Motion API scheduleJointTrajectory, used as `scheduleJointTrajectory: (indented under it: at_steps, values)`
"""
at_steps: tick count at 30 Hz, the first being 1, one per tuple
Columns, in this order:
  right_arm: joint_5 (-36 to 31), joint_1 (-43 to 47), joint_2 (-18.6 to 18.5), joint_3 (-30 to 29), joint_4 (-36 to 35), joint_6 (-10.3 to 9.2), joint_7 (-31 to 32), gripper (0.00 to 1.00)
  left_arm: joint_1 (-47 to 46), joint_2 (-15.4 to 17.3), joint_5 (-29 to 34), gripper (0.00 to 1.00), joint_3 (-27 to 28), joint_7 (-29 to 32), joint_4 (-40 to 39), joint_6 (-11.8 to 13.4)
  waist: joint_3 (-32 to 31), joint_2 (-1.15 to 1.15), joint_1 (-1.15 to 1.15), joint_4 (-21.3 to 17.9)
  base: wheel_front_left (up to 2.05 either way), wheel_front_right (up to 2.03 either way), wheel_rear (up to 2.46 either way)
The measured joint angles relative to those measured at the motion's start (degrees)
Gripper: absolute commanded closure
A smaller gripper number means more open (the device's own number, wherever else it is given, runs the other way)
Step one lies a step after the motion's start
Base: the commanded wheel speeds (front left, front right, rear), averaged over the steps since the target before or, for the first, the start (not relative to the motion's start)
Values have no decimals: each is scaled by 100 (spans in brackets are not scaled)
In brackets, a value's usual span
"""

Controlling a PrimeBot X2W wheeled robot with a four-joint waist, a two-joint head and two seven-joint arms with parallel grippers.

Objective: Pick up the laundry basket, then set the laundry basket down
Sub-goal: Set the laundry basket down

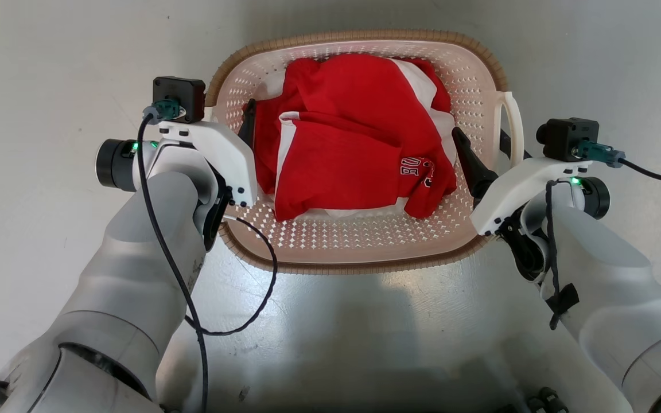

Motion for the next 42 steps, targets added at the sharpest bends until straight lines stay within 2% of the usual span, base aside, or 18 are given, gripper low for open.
scheduleJointTrajectory:
  at_steps: [12, 21, 32, 42]
  values:
    - [-216, 0, 11, -181, 101, 1, 0, 0, 57, 165, 207, 0, 350, 0, -265, 69, -277, 0, 0, -77, 0, 0, 0]
    - [-408, 156, 14, -401, 105, 1, 0, 0, 506, 234, 381, 0, 669, 0, -493, 85, -746, 0, 0, -162, 0, 0, 0]
    - [-855, 740, -41, -882, -124, 1, 0, 0, 1404, 369, 900, 0, 1372, 0, -1205, 75, -1808, 0, 0, -264, 0, 0, 0]
    - [-1739, 1673, -192, -1830, -991, 1, 0, 0, 2396, 442, 1558, 0, 2172, 0, -2019, -2, -2924, 0, 0, -318, 0, 0, 0]
